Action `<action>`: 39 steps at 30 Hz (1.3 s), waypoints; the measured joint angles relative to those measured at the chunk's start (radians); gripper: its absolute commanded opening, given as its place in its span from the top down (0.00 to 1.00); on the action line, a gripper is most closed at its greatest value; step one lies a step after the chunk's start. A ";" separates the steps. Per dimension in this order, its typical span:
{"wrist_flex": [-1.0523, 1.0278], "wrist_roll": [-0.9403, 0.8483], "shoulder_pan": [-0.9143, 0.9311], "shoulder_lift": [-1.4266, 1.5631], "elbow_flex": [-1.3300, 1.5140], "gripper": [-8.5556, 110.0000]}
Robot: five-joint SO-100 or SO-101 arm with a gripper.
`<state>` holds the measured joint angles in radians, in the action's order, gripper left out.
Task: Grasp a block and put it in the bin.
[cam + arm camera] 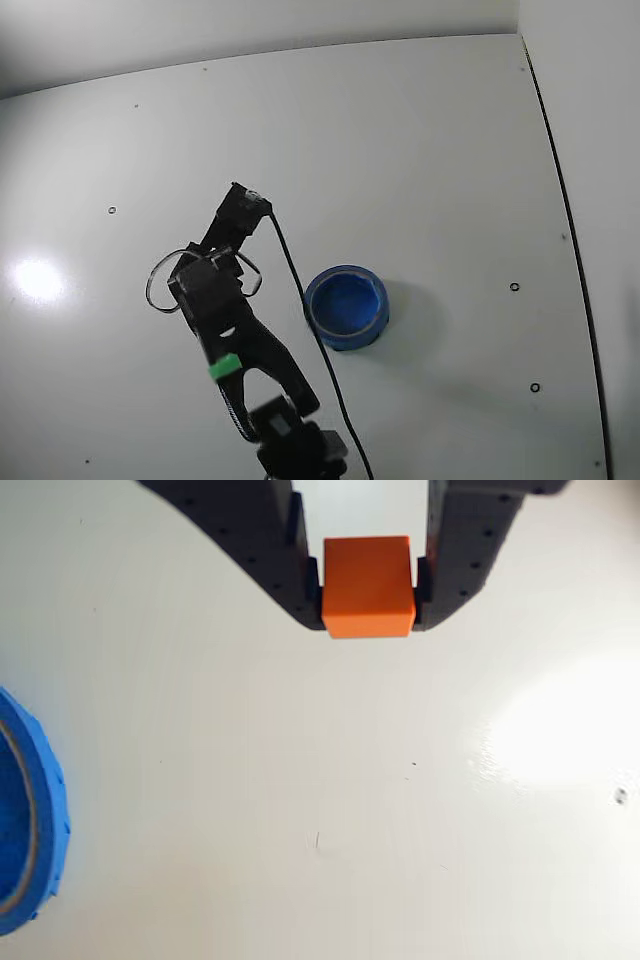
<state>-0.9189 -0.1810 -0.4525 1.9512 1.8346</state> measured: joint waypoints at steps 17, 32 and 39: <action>0.265 0.046 0.497 0.769 0.574 0.93; 0.439 0.044 0.604 0.391 0.707 0.93; 0.439 0.038 0.603 0.316 0.709 0.91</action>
<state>-0.4801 -0.1427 0.1503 2.2672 2.5433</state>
